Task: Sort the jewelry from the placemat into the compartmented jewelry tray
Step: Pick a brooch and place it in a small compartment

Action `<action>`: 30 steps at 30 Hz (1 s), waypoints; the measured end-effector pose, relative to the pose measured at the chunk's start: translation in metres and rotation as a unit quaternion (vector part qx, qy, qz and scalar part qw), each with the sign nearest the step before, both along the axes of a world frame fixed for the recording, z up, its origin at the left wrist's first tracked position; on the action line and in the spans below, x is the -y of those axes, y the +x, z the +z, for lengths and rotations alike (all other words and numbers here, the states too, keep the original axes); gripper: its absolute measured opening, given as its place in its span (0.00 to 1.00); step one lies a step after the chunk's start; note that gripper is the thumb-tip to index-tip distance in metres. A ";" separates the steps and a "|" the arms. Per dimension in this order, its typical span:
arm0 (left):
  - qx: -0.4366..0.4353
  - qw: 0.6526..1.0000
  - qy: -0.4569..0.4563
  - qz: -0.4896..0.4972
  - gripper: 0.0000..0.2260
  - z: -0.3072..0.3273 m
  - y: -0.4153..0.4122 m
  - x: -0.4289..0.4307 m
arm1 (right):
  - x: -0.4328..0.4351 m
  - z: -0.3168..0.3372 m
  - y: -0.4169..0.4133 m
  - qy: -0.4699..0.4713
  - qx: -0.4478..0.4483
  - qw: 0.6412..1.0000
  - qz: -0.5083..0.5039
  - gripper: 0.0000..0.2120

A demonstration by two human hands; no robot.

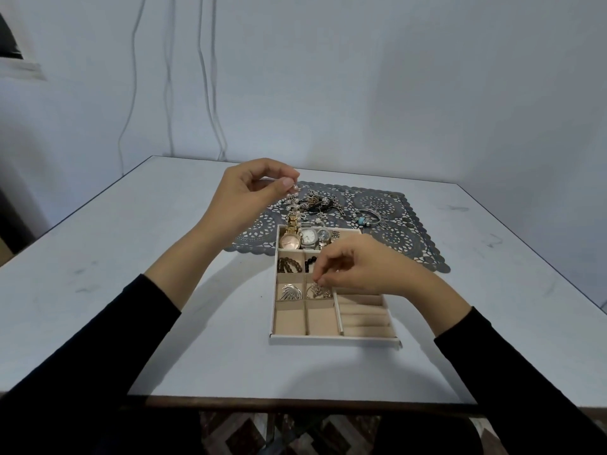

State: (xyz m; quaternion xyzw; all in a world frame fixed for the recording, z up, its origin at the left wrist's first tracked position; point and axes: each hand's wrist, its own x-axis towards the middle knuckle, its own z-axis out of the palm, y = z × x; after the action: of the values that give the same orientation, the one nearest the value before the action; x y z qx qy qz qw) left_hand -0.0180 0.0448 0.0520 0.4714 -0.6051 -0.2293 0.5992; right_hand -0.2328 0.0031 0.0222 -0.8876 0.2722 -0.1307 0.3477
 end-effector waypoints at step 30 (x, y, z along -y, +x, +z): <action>0.013 1.000 0.015 -0.006 0.07 -0.007 -0.006 0.000 | -0.002 0.001 0.009 -0.113 -0.087 0.990 -0.002 0.08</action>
State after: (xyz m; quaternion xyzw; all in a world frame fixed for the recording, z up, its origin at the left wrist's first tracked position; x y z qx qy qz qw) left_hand -0.0239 0.0451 0.0446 0.4795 -0.6121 -0.2359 0.5828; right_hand -0.2239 0.0049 0.0232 -0.9289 0.2865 -0.0832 0.2195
